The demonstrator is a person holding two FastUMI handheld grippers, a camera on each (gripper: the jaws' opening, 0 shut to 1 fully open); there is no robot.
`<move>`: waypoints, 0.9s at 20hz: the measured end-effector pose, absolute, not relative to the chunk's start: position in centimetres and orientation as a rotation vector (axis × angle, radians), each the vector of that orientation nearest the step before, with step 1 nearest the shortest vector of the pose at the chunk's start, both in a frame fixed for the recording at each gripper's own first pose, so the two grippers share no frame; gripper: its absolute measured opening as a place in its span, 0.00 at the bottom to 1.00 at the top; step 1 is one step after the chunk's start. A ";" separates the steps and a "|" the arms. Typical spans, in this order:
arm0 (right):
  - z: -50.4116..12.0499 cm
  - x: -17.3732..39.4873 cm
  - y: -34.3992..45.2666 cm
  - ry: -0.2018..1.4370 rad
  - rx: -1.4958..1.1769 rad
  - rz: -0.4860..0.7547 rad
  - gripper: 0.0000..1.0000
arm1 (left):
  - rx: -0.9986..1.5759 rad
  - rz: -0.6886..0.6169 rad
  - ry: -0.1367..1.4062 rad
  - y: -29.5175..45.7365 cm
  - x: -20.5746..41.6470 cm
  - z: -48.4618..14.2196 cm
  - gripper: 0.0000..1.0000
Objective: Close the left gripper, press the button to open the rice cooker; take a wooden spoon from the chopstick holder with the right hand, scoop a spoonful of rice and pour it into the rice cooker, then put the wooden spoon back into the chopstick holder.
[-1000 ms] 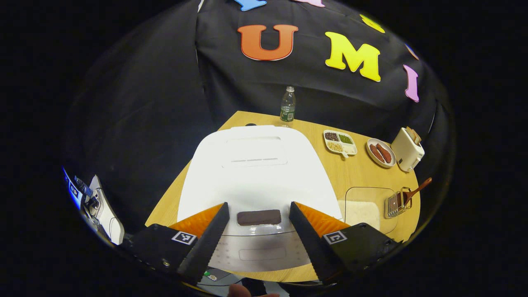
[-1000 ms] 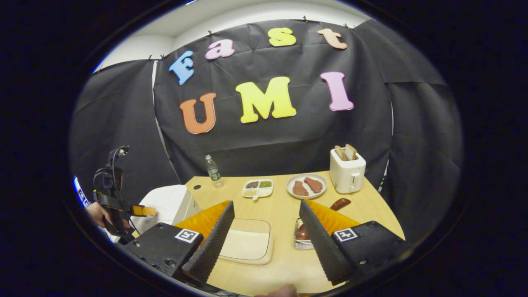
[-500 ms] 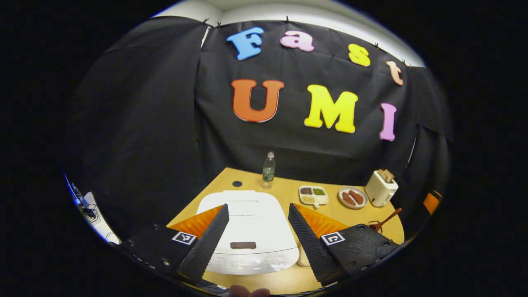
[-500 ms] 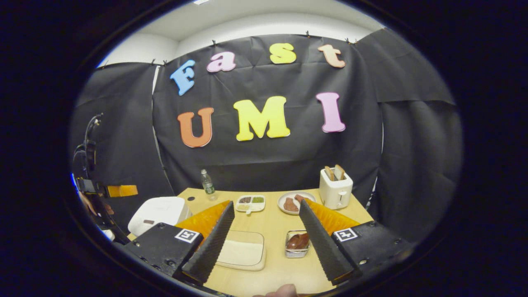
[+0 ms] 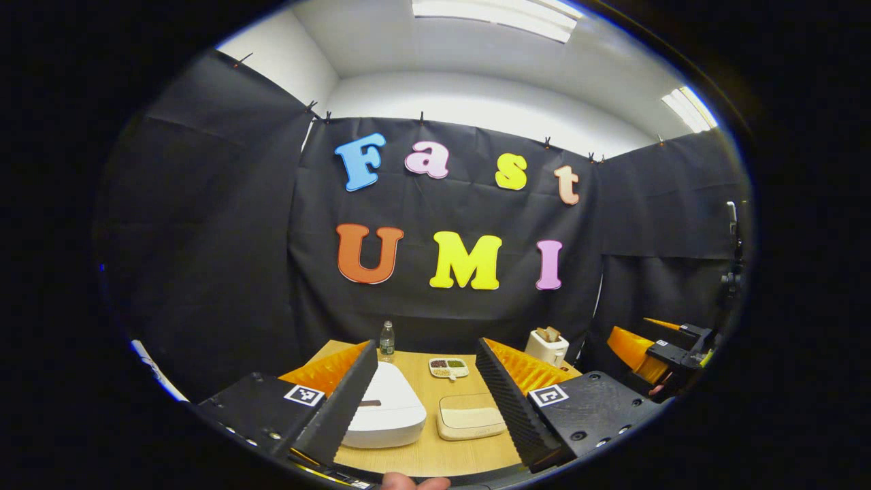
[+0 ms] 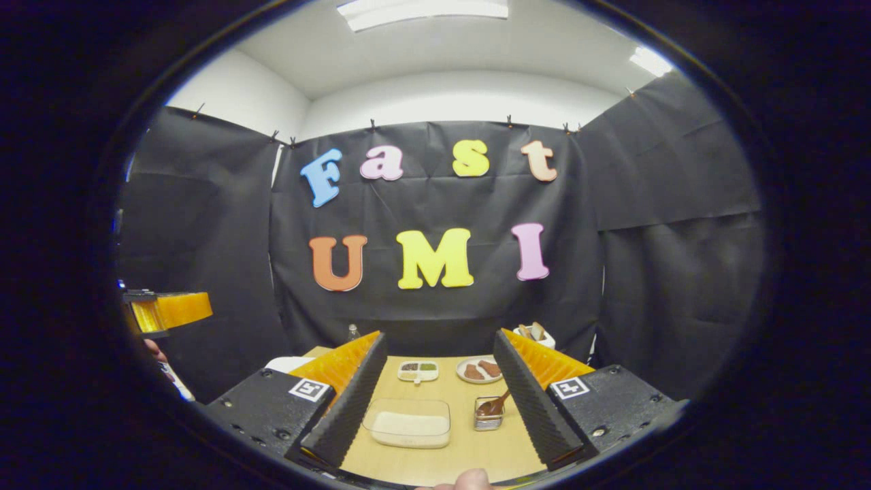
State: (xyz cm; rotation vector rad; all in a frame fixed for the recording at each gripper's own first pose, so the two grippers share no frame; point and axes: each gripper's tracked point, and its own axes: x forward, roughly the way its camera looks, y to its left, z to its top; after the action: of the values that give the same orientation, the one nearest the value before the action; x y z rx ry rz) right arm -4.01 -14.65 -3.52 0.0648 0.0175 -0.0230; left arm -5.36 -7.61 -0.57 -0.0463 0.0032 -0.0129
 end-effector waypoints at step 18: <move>-2.8 -13.2 -13.8 0.047 0.089 -0.034 1.00 | 0.011 0.068 -0.055 -8.4 -13.2 -0.8 0.84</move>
State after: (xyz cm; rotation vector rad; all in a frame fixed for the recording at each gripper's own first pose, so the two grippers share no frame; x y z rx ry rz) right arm -13.15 -13.76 -2.84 0.0889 0.0469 -0.0340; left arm -13.17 -8.41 -0.83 0.0107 -0.0548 0.0683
